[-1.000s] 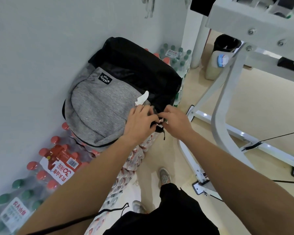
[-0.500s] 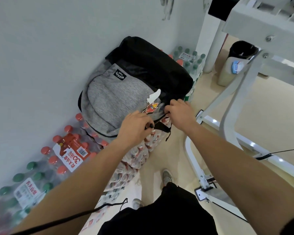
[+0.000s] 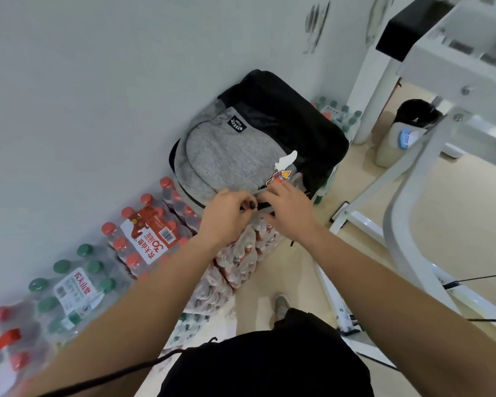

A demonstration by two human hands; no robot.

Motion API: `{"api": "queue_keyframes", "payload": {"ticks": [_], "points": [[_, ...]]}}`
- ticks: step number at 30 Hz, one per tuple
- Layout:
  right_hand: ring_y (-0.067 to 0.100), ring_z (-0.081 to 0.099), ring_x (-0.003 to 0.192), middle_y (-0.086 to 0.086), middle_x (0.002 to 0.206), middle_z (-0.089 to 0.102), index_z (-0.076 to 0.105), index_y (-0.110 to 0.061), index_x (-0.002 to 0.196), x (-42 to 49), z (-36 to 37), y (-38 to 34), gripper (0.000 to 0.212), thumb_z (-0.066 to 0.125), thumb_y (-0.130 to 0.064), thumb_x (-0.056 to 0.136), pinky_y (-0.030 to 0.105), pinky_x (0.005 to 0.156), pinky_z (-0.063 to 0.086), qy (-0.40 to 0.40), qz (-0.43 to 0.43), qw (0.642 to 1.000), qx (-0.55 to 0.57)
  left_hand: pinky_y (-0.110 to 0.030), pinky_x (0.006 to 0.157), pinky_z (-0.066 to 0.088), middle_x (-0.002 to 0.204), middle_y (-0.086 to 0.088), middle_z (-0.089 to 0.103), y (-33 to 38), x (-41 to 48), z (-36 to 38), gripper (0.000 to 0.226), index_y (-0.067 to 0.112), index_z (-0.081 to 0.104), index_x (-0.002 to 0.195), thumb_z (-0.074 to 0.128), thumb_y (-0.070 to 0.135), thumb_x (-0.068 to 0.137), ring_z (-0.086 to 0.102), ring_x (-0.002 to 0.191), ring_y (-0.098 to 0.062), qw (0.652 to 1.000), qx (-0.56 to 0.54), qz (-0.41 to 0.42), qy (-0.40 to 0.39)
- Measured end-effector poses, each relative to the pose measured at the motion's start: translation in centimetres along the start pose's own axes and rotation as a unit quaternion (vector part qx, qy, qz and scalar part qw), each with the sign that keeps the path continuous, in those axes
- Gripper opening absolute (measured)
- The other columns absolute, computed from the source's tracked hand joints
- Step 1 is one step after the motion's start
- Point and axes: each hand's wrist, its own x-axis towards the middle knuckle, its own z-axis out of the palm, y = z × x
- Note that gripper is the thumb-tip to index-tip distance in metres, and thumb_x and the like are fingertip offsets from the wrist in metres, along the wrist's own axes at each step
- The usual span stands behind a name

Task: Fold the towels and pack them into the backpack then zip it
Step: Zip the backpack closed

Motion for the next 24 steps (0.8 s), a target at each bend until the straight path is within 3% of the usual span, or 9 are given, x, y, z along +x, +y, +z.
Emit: {"api": "queue_keyframes", "payload": {"ticks": [5, 9, 12, 15, 19, 22, 24], "points": [[0.025, 0.062, 0.09, -0.003, 0.089, 0.065, 0.071, -0.023, 0.093, 1.2, 0.1, -1.5, 0.023, 0.082, -0.024, 0.073, 0.037, 0.079, 0.047, -0.001, -0.019, 0.997, -0.071, -0.035, 0.071, 0.048, 0.084, 0.01, 0.068, -1.1, -1.4, -0.3, 0.012, 0.032, 0.07, 0.092, 0.062, 0.024, 0.088, 0.052, 0.086, -0.015, 0.999, -0.014, -0.025, 0.022], [0.025, 0.06, 0.085, -0.003, 0.084, 0.064, 0.069, -0.02, 0.088, 1.4, 0.2, -1.0, 0.018, 0.081, -0.02, 0.074, 0.037, 0.076, 0.044, -0.003, -0.051, 0.99, -0.133, -0.03, 0.07, 0.049, 0.085, 0.015, 0.066, -3.2, -2.7, -1.9, 0.006, 0.036, 0.068, 0.088, 0.068, 0.03, 0.086, 0.058, 0.084, -0.01, 0.994, -0.063, -0.077, 0.055], [0.025, 0.061, 0.088, -0.002, 0.087, 0.067, 0.07, -0.02, 0.089, 1.5, -0.1, -0.6, 0.009, 0.075, -0.021, 0.082, 0.039, 0.079, 0.044, 0.001, -0.044, 0.988, -0.149, -0.025, 0.064, 0.05, 0.084, 0.017, 0.068, -6.7, -4.2, -4.4, 0.003, 0.033, 0.07, 0.089, 0.069, 0.031, 0.087, 0.061, 0.07, -0.002, 0.981, -0.083, -0.139, 0.109], [0.025, 0.06, 0.092, -0.004, 0.092, 0.067, 0.069, -0.023, 0.093, 2.2, -0.6, -1.5, 0.006, 0.069, -0.022, 0.087, 0.039, 0.084, 0.043, -0.036, -0.032, 0.986, -0.16, -0.028, 0.063, 0.054, 0.085, 0.012, 0.071, -9.9, -4.9, -6.3, 0.003, 0.032, 0.071, 0.09, 0.07, 0.032, 0.087, 0.064, 0.066, -0.006, 0.962, -0.106, -0.206, 0.143], [0.023, 0.058, 0.103, -0.003, 0.103, 0.065, 0.066, -0.024, 0.102, 3.6, -1.7, -4.3, 0.016, 0.058, -0.032, 0.091, 0.039, 0.091, 0.04, -0.101, -0.016, 0.983, -0.15, -0.027, 0.071, 0.053, 0.086, 0.008, 0.072, -9.8, -3.7, -6.2, 0.002, 0.028, 0.071, 0.089, 0.069, 0.027, 0.088, 0.067, 0.076, -0.009, 0.95, -0.145, -0.22, 0.168], [0.021, 0.059, 0.105, -0.004, 0.109, 0.065, 0.064, -0.026, 0.114, 5.3, -2.2, -7.6, 0.035, 0.055, -0.049, 0.089, 0.039, 0.09, 0.045, -0.072, -0.051, 0.994, -0.063, -0.026, 0.073, 0.052, 0.085, 0.01, 0.07, -9.2, -3.0, -5.8, 0.004, 0.028, 0.069, 0.087, 0.069, 0.025, 0.088, 0.065, 0.078, -0.007, 0.942, -0.179, -0.217, 0.183], [0.022, 0.059, 0.109, -0.004, 0.114, 0.065, 0.06, -0.027, 0.122, 6.9, -1.6, -10.0, 0.038, 0.057, -0.047, 0.09, 0.039, 0.09, 0.045, -0.072, -0.07, 0.994, -0.032, -0.022, 0.068, 0.048, 0.08, 0.015, 0.066, -9.2, -2.9, -5.9, 0.007, 0.031, 0.067, 0.085, 0.07, 0.025, 0.088, 0.062, 0.073, -0.001, 0.938, -0.183, -0.219, 0.195]]}}
